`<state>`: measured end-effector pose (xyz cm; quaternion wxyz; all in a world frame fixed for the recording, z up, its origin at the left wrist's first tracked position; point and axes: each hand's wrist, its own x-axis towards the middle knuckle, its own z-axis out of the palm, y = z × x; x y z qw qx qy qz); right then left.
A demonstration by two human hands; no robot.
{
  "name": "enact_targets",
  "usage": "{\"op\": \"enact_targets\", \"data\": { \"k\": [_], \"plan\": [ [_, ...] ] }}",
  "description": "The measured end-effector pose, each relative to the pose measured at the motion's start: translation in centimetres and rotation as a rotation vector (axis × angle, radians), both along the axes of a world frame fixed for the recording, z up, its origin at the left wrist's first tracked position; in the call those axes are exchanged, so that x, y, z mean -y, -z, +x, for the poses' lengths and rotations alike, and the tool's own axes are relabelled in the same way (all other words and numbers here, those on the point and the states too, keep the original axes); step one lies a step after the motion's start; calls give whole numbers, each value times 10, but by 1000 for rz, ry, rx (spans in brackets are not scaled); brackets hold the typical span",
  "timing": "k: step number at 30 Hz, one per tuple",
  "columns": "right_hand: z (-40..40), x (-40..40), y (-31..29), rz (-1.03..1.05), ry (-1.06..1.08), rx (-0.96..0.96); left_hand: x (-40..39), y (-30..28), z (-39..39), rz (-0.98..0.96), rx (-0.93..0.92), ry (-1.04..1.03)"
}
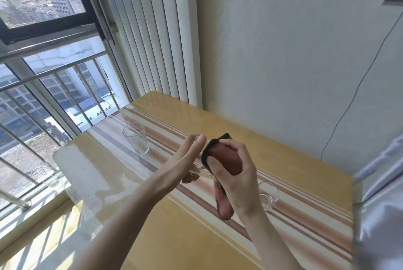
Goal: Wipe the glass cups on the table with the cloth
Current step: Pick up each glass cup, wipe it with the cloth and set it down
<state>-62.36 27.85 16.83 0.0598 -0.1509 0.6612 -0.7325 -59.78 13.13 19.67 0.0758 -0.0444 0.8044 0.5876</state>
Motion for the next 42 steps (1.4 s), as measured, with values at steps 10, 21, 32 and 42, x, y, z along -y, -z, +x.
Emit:
{"op": "enact_targets", "data": {
  "k": [10,21,32,42],
  "plan": [
    [-6,8,-9,-212,-52,472,5,12,2,-30,-279,-16],
    [19,24,25,-141,68,257,-8,27,-1,125,-31,-247],
    [1,11,14,-25,-42,-48,10,10,-1,274,30,-11],
    [-14,6,6,-163,-154,603,7,15,7,122,-145,2]
  ]
}}
